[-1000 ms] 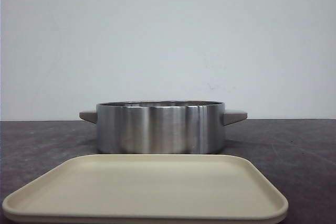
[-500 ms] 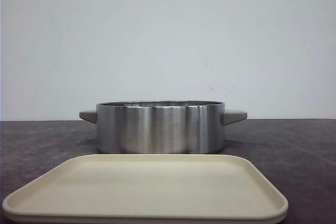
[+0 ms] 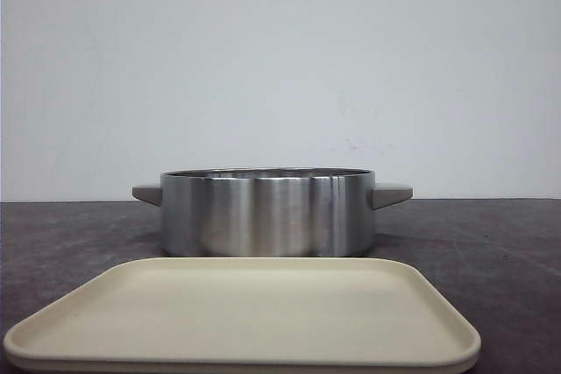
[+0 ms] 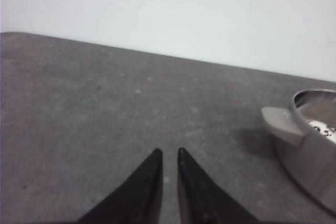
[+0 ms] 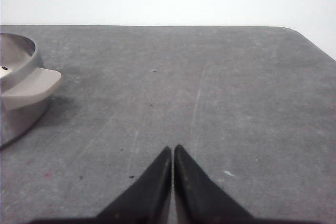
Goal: Steam buns
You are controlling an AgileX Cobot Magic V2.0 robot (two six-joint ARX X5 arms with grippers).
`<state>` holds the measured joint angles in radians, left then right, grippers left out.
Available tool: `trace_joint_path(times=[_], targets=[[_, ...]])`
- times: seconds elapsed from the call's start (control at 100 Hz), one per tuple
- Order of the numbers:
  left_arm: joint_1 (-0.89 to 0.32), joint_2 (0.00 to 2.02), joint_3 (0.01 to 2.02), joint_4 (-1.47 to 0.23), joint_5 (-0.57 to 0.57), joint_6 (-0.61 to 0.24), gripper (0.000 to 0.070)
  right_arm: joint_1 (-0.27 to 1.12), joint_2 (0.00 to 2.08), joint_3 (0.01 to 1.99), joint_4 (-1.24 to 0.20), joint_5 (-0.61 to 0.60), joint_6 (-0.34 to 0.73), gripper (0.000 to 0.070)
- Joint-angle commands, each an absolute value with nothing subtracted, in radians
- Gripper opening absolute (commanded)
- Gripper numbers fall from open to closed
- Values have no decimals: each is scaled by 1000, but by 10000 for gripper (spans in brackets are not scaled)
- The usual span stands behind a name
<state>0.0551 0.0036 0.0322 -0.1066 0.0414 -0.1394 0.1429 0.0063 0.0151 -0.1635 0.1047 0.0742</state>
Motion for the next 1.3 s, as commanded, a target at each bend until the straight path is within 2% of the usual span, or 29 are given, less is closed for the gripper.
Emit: trace_joint_path(times=[0.0,0.11,0.33,1.29], targets=[[59,3,14,-135,37,-116,17,142,4,12,-158,105,64,7],[62,3,14,-192,36,-83,17,142,4,12,-158,105,64,7],[88,3,14,-191,33,-32,17,142,4,12,-158,105,64,7],[92,3,14,-187,33,-37,17,142,4,12,-158,105,64,7]])
